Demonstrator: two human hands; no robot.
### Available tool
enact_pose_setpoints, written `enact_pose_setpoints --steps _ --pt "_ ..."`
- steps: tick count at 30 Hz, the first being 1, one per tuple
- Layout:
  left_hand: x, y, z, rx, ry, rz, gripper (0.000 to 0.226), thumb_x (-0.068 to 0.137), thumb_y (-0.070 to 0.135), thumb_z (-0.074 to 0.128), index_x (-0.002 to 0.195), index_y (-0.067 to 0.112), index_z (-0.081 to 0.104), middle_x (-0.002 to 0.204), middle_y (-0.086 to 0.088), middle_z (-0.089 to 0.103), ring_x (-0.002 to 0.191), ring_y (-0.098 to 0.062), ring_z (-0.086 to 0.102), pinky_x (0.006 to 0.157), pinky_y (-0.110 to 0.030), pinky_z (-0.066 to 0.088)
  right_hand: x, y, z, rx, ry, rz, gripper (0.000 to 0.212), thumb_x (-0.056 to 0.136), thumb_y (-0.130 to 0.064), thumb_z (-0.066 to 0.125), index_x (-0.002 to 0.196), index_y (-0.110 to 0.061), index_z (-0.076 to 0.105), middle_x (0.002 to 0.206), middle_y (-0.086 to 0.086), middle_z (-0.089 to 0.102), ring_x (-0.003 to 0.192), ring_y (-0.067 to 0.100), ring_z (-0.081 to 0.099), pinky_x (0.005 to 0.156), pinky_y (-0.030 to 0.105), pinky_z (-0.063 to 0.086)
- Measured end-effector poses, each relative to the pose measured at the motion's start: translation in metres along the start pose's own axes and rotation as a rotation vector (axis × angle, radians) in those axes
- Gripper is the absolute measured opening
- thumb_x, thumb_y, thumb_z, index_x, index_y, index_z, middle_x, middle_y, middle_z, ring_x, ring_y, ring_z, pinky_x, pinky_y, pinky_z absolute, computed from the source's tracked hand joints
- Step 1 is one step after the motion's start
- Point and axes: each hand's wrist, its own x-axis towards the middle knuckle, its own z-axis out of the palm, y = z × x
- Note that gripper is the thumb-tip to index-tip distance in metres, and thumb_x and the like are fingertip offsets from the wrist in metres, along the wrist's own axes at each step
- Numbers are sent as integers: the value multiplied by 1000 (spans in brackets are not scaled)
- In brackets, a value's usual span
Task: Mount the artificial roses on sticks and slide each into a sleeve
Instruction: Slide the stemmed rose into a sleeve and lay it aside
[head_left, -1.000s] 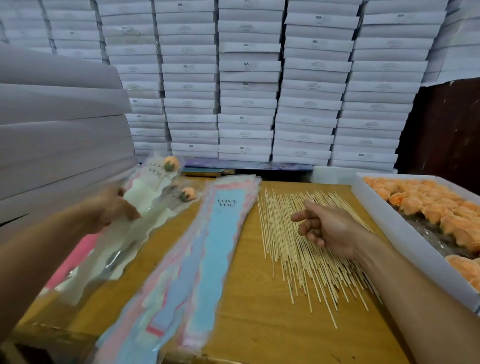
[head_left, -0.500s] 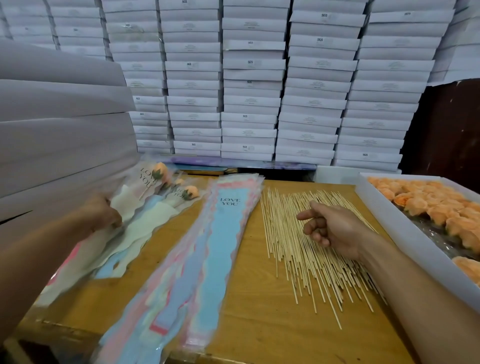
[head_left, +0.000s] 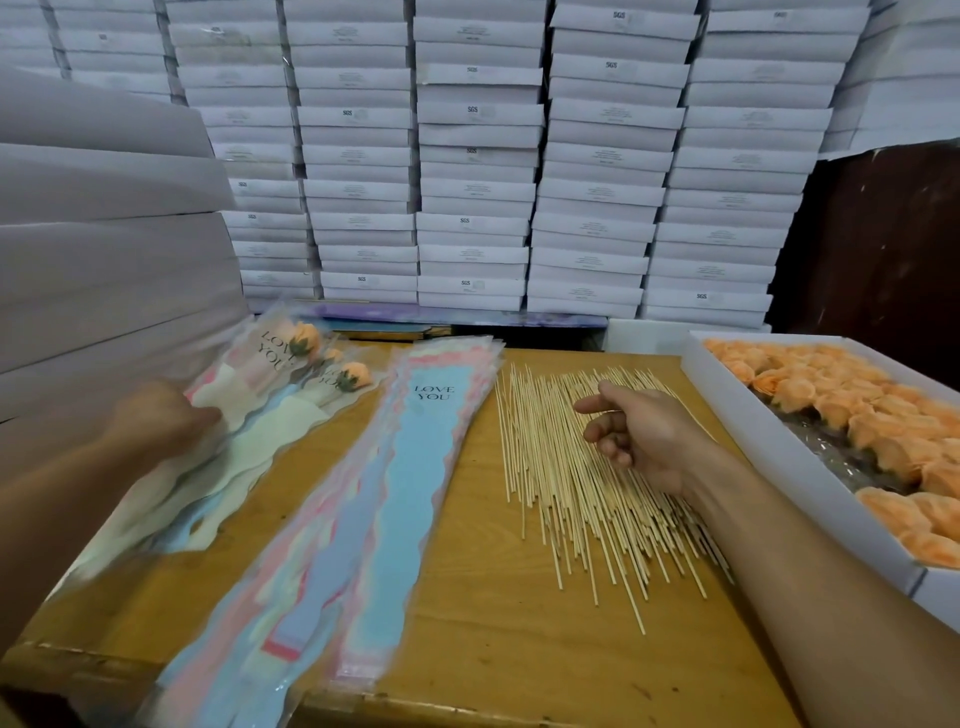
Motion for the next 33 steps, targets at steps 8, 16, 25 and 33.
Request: enact_pose_setpoints --steps 8,16,25,33 --pt "-23 38 -1 254 136 128 63 85 34 70 131 1 44 132 -32 43 122 -48 41 100 -56 41 -7 -1 2 -281 147 -103 23 103 -21 49 103 -10 69 61 2 70 43 9 54 40 23 39" --pt "-115 140 30 69 162 497 47 89 34 66 126 10 51 126 -21 50 121 -38 42 99 -49 36 -7 2 3 -504 186 -171 18 102 -25 54 97 -19 71 62 -3 72 42 0 56 53 26 43" --pt "-191 231 106 -212 -198 544 9 92 17 62 91 10 68 92 -8 70 85 -27 64 73 -34 52 -7 4 -1 -537 249 -158 25 100 -21 54 93 -8 74 63 2 73 40 0 56 57 27 43" --pt "-204 270 148 -63 -268 555 27 92 18 65 76 16 43 83 -2 51 85 -26 57 62 -32 38 -3 6 -1 -540 267 -150 25 98 -19 56 94 0 72 68 10 74 38 0 56 57 27 44"
